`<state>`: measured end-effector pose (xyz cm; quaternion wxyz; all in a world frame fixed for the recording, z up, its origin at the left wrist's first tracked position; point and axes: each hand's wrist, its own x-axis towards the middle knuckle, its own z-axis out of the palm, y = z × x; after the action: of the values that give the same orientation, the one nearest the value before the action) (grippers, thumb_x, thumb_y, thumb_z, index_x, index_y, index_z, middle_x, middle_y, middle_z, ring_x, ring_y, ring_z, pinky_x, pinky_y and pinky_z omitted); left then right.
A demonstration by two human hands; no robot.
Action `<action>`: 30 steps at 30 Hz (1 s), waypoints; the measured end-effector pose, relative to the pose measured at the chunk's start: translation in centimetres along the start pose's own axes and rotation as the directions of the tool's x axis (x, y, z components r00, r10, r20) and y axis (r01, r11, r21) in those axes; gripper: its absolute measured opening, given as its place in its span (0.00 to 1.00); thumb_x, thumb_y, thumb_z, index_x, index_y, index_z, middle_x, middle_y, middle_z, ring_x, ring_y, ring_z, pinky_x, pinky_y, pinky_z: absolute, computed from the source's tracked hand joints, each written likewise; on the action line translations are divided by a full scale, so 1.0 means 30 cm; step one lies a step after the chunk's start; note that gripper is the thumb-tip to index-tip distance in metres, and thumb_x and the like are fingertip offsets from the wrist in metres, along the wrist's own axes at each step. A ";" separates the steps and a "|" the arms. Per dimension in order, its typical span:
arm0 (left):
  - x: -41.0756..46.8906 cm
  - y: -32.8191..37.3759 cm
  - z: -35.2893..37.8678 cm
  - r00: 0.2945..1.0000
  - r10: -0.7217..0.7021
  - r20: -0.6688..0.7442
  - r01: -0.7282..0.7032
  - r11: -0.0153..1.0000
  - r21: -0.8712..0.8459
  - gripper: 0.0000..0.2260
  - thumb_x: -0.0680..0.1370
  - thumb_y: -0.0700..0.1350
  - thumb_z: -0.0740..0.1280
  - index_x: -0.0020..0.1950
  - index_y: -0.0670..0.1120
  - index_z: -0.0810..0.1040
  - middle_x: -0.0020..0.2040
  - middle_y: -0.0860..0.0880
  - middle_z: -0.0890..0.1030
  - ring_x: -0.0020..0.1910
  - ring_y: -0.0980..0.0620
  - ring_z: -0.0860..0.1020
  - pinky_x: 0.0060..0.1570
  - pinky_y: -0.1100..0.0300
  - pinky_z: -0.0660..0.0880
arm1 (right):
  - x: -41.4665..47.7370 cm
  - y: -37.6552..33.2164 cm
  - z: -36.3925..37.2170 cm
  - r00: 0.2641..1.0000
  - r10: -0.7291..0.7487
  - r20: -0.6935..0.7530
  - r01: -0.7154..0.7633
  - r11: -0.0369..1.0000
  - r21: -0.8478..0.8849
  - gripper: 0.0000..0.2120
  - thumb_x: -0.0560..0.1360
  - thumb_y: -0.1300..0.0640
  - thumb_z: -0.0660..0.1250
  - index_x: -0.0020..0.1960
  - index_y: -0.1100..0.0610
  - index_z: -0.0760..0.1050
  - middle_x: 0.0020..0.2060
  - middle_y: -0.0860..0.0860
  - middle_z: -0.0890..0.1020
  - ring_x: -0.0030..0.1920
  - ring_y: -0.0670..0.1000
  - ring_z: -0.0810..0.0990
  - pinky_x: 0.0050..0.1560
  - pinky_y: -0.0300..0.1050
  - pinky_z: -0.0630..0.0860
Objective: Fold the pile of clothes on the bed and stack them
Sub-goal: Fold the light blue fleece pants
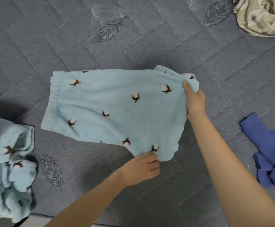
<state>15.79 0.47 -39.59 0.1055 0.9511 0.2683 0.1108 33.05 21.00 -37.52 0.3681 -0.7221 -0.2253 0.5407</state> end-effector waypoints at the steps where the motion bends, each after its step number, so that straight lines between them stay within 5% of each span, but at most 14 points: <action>1: -0.015 0.005 0.002 1.000 -0.001 0.018 0.001 1.000 0.006 0.06 0.71 0.40 0.73 0.44 0.50 0.80 0.49 0.53 0.82 0.54 0.50 0.78 0.63 0.57 0.71 | 0.003 0.013 -0.006 1.000 0.014 0.022 -0.013 0.998 -0.067 0.09 0.78 0.48 0.67 0.54 0.51 0.77 0.52 0.50 0.84 0.48 0.46 0.83 0.44 0.41 0.80; 3: -0.034 0.017 0.006 0.995 -0.098 -0.037 0.096 0.994 -0.059 0.09 0.74 0.41 0.67 0.54 0.49 0.79 0.63 0.48 0.77 0.63 0.47 0.74 0.67 0.50 0.68 | 0.002 0.032 -0.018 0.990 0.081 0.116 -0.062 0.985 -0.160 0.19 0.77 0.42 0.66 0.62 0.51 0.75 0.57 0.50 0.81 0.53 0.48 0.82 0.51 0.45 0.80; 5: -0.025 0.006 -0.014 0.921 -0.371 -0.118 0.353 0.923 -0.151 0.15 0.77 0.42 0.62 0.64 0.48 0.73 0.69 0.46 0.70 0.68 0.43 0.69 0.70 0.43 0.63 | -0.015 0.044 -0.037 0.968 0.104 0.227 -0.063 0.981 -0.181 0.19 0.74 0.42 0.69 0.62 0.47 0.74 0.56 0.46 0.82 0.53 0.45 0.83 0.49 0.43 0.80; 8: 0.001 -0.079 -0.056 0.639 -0.751 -0.168 0.739 0.660 -0.138 0.17 0.81 0.46 0.58 0.70 0.50 0.72 0.73 0.43 0.68 0.72 0.38 0.64 0.70 0.35 0.58 | -0.062 0.083 -0.079 0.923 0.141 0.357 -0.087 0.983 -0.163 0.24 0.71 0.45 0.73 0.65 0.46 0.70 0.57 0.44 0.81 0.54 0.43 0.82 0.50 0.41 0.80; 10: -0.003 -0.159 -0.071 0.504 -0.863 -0.032 0.862 0.505 -0.038 0.22 0.81 0.55 0.58 0.74 0.52 0.68 0.76 0.42 0.64 0.75 0.35 0.59 0.70 0.30 0.54 | -0.098 0.128 -0.108 0.897 0.173 0.406 -0.122 0.981 -0.148 0.29 0.71 0.46 0.72 0.69 0.49 0.68 0.61 0.47 0.80 0.59 0.48 0.81 0.58 0.49 0.78; 13: -0.026 -0.226 -0.045 0.350 -0.894 0.279 0.918 0.387 0.090 0.33 0.77 0.67 0.54 0.78 0.59 0.44 0.80 0.47 0.43 0.78 0.38 0.41 0.71 0.30 0.43 | -0.150 0.176 -0.111 0.911 0.127 0.392 -0.077 0.987 -0.142 0.26 0.74 0.51 0.72 0.69 0.50 0.68 0.61 0.48 0.80 0.58 0.47 0.81 0.57 0.47 0.79; 16: -0.014 -0.238 -0.036 0.341 -0.878 0.337 0.918 0.388 0.081 0.35 0.77 0.69 0.50 0.77 0.61 0.37 0.79 0.49 0.36 0.77 0.40 0.35 0.71 0.31 0.39 | -0.182 0.174 -0.087 0.955 -0.031 0.294 0.058 0.995 -0.085 0.15 0.77 0.57 0.69 0.61 0.47 0.73 0.57 0.45 0.81 0.54 0.43 0.82 0.52 0.39 0.79; 22: -0.035 -0.215 -0.118 0.454 -0.891 -0.023 0.891 0.454 -0.013 0.25 0.81 0.59 0.56 0.77 0.52 0.63 0.78 0.44 0.58 0.78 0.39 0.53 0.71 0.34 0.44 | -0.201 0.136 -0.173 0.984 -0.136 0.114 0.141 0.989 -0.034 0.11 0.77 0.59 0.68 0.59 0.53 0.77 0.53 0.46 0.83 0.52 0.45 0.82 0.52 0.43 0.79; 27: -0.071 -0.208 -0.091 0.516 -0.823 0.238 0.849 0.527 -0.019 0.24 0.83 0.54 0.57 0.78 0.56 0.56 0.80 0.49 0.50 0.79 0.44 0.44 0.73 0.39 0.39 | -0.281 0.156 -0.218 0.996 -0.083 0.031 0.081 0.995 0.061 0.08 0.77 0.60 0.68 0.56 0.53 0.78 0.50 0.47 0.84 0.49 0.46 0.84 0.49 0.46 0.78; 30: -0.069 -0.216 -0.092 0.473 -0.812 0.342 0.880 0.414 -0.233 0.21 0.83 0.54 0.56 0.77 0.59 0.59 0.80 0.53 0.51 0.79 0.51 0.43 0.74 0.43 0.36 | -0.341 0.123 -0.128 0.989 -0.127 0.081 0.119 0.988 0.100 0.15 0.76 0.57 0.70 0.62 0.54 0.76 0.56 0.50 0.83 0.55 0.51 0.82 0.54 0.51 0.80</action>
<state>10.18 5.17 -38.95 0.3511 0.6491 0.6748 0.0070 33.22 10.18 -33.53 0.4244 -0.6642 -0.2592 0.5581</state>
